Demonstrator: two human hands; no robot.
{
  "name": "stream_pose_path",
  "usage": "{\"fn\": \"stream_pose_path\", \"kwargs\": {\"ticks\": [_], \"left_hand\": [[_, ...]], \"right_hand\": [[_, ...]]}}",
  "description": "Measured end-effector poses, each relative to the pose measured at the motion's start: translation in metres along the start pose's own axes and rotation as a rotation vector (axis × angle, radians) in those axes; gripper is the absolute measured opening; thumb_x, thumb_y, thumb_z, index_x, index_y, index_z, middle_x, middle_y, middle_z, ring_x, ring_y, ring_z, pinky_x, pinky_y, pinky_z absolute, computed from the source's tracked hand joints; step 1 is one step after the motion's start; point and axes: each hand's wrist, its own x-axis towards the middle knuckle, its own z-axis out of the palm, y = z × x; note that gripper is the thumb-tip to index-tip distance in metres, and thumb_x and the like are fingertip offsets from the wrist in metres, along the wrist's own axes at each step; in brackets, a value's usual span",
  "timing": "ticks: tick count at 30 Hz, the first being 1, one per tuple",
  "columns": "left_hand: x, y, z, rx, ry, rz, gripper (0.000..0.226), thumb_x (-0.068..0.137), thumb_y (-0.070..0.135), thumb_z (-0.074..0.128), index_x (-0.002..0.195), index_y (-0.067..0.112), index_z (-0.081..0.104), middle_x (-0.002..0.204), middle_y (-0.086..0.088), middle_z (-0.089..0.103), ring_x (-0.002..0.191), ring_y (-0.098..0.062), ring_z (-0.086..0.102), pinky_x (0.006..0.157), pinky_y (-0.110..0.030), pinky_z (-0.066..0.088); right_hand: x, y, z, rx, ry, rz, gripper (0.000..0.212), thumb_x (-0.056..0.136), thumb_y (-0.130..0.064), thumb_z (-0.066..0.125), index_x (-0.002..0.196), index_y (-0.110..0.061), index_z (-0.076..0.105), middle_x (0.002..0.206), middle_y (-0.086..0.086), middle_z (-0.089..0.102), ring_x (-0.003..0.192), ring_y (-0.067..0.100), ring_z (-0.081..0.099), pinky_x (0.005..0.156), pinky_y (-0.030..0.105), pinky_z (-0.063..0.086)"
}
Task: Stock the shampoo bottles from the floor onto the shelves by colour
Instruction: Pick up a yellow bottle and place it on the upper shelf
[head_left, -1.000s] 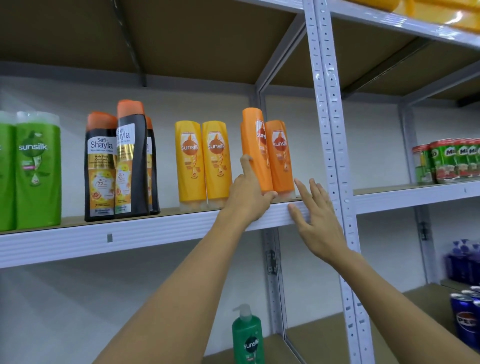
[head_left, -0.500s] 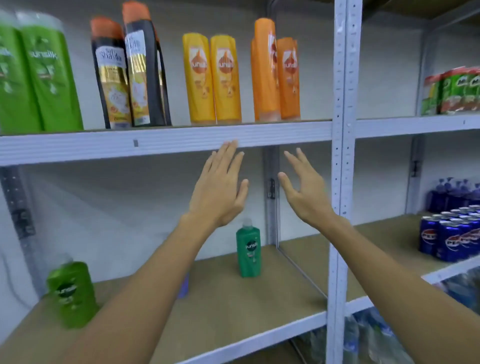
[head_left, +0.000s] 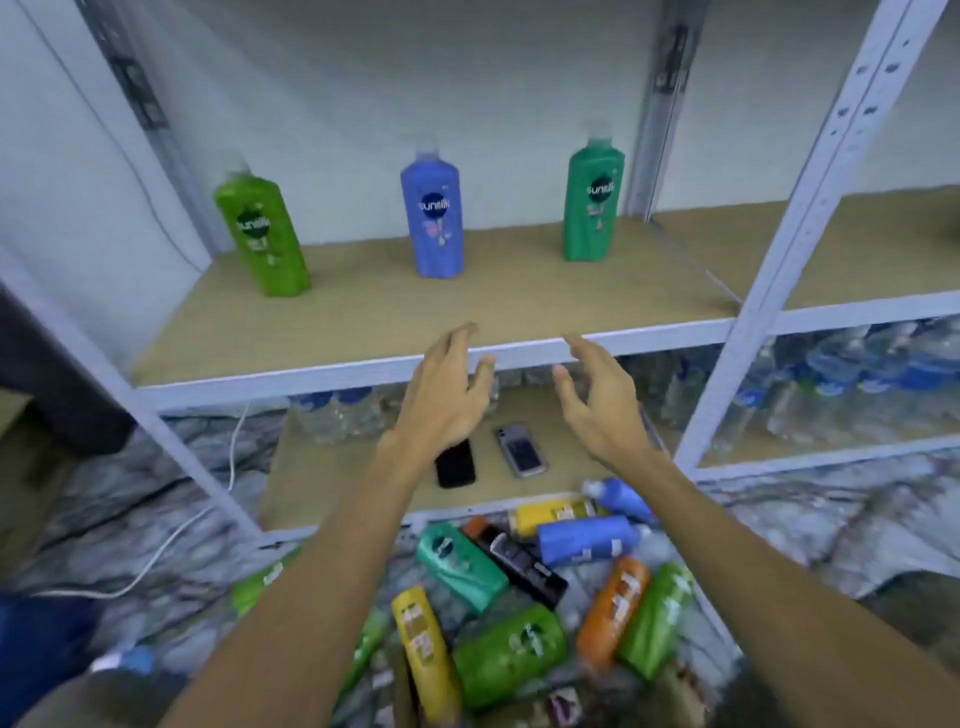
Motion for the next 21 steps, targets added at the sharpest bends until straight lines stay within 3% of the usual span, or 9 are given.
{"fn": "stream_pose_path", "kwargs": {"ticks": [5, 8, 12, 17, 19, 21], "left_hand": [[-0.072, -0.063, 0.046, -0.043, -0.144, -0.189, 0.042, 0.105, 0.033, 0.046, 0.144, 0.017, 0.043, 0.143, -0.012, 0.053, 0.130, -0.034, 0.048, 0.101, -0.035, 0.036], [-0.108, -0.094, 0.068, -0.053, -0.195, -0.282, 0.044, 0.105, 0.034, 0.045, 0.146, 0.018, 0.041, 0.142, -0.014, 0.052, 0.124, -0.038, 0.052, 0.098, -0.038, 0.040], [-0.149, -0.123, 0.091, -0.062, -0.259, -0.369, 0.047, 0.104, 0.036, 0.044, 0.148, 0.018, 0.039, 0.150, -0.010, 0.040, 0.127, -0.035, 0.051, 0.106, -0.049, 0.041], [-0.186, -0.153, 0.115, -0.076, -0.343, -0.533, 0.049, 0.106, 0.037, 0.043, 0.150, 0.018, 0.037, 0.155, -0.013, 0.035, 0.137, -0.036, 0.042, 0.112, -0.049, 0.036], [-0.199, -0.164, 0.123, -0.108, -0.369, -0.591, 0.049, 0.106, 0.035, 0.045, 0.151, 0.018, 0.036, 0.155, -0.016, 0.035, 0.138, -0.037, 0.041, 0.111, -0.047, 0.036], [-0.214, -0.176, 0.133, -0.140, -0.401, -0.644, 0.053, 0.103, 0.039, 0.045, 0.151, 0.019, 0.035, 0.152, -0.017, 0.038, 0.132, -0.041, 0.047, 0.107, -0.048, 0.041]], "right_hand": [[-0.074, 0.029, 0.055, -0.012, -0.173, 0.128, 0.048, 0.101, -0.027, 0.058, 0.146, -0.011, 0.051, 0.141, 0.012, 0.058, 0.127, 0.028, 0.055, 0.104, 0.022, 0.036], [-0.109, 0.040, 0.080, -0.007, -0.268, 0.223, 0.051, 0.101, -0.029, 0.057, 0.148, -0.013, 0.047, 0.142, 0.015, 0.057, 0.127, 0.033, 0.054, 0.103, 0.035, 0.040], [-0.147, 0.050, 0.105, -0.015, -0.365, 0.315, 0.053, 0.102, -0.028, 0.058, 0.150, -0.011, 0.044, 0.145, 0.014, 0.053, 0.128, 0.029, 0.052, 0.103, 0.035, 0.039], [-0.184, 0.068, 0.132, -0.024, -0.555, 0.444, 0.064, 0.100, -0.035, 0.060, 0.156, -0.020, 0.033, 0.146, 0.014, 0.049, 0.129, 0.033, 0.052, 0.106, 0.043, 0.045], [-0.194, 0.074, 0.141, -0.037, -0.638, 0.483, 0.071, 0.099, -0.039, 0.060, 0.159, -0.023, 0.026, 0.146, 0.015, 0.048, 0.124, 0.033, 0.056, 0.100, 0.044, 0.050], [-0.200, 0.083, 0.149, -0.014, -0.711, 0.519, 0.074, 0.100, -0.037, 0.060, 0.161, -0.023, 0.021, 0.149, 0.013, 0.045, 0.106, 0.024, 0.062, 0.080, 0.030, 0.054]]}}
